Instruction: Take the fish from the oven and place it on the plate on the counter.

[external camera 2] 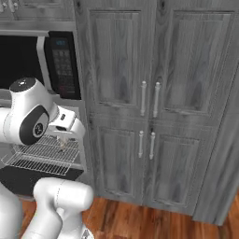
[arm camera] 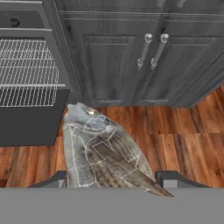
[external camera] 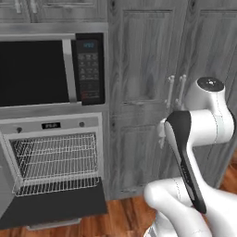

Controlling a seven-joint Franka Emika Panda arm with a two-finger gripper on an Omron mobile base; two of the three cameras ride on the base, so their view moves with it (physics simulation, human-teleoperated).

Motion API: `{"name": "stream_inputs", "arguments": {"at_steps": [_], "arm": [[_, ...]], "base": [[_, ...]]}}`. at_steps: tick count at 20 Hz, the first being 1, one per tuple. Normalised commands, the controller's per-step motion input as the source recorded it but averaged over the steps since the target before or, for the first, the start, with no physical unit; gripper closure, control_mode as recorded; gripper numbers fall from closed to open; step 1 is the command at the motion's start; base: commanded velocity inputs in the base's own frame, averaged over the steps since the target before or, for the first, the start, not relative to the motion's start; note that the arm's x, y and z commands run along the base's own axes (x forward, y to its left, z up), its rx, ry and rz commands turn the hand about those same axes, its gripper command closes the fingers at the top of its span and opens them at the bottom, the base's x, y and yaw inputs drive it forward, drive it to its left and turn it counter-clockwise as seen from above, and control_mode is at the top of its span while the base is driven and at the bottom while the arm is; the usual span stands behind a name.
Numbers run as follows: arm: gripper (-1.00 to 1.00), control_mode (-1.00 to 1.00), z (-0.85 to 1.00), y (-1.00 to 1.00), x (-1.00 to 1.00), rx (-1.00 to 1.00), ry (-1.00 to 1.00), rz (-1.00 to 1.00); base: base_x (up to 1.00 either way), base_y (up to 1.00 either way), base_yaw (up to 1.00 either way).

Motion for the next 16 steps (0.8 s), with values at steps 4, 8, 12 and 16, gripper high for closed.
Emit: {"name": "stream_inputs", "arguments": {"at_steps": [4, 8, 12, 16], "arm": [[1.0, 1.0, 0.0, 0.0, 0.0, 0.0, 0.0, 0.0], [1.0, 1.0, 0.0, 0.0, 0.0, 0.0, 0.0, 0.0], [1.0, 1.0, 0.0, 0.0, 0.0, 0.0, 0.0, 0.0], [1.0, 1.0, 0.0, 0.0, 0.0, 0.0, 0.0, 0.0]], "base": [[-0.66, -0.02, 0.51], [-0.41, -0.21, 0.84], [-0.11, -0.07, 0.97], [0.0, 0.0, 1.0]]}}
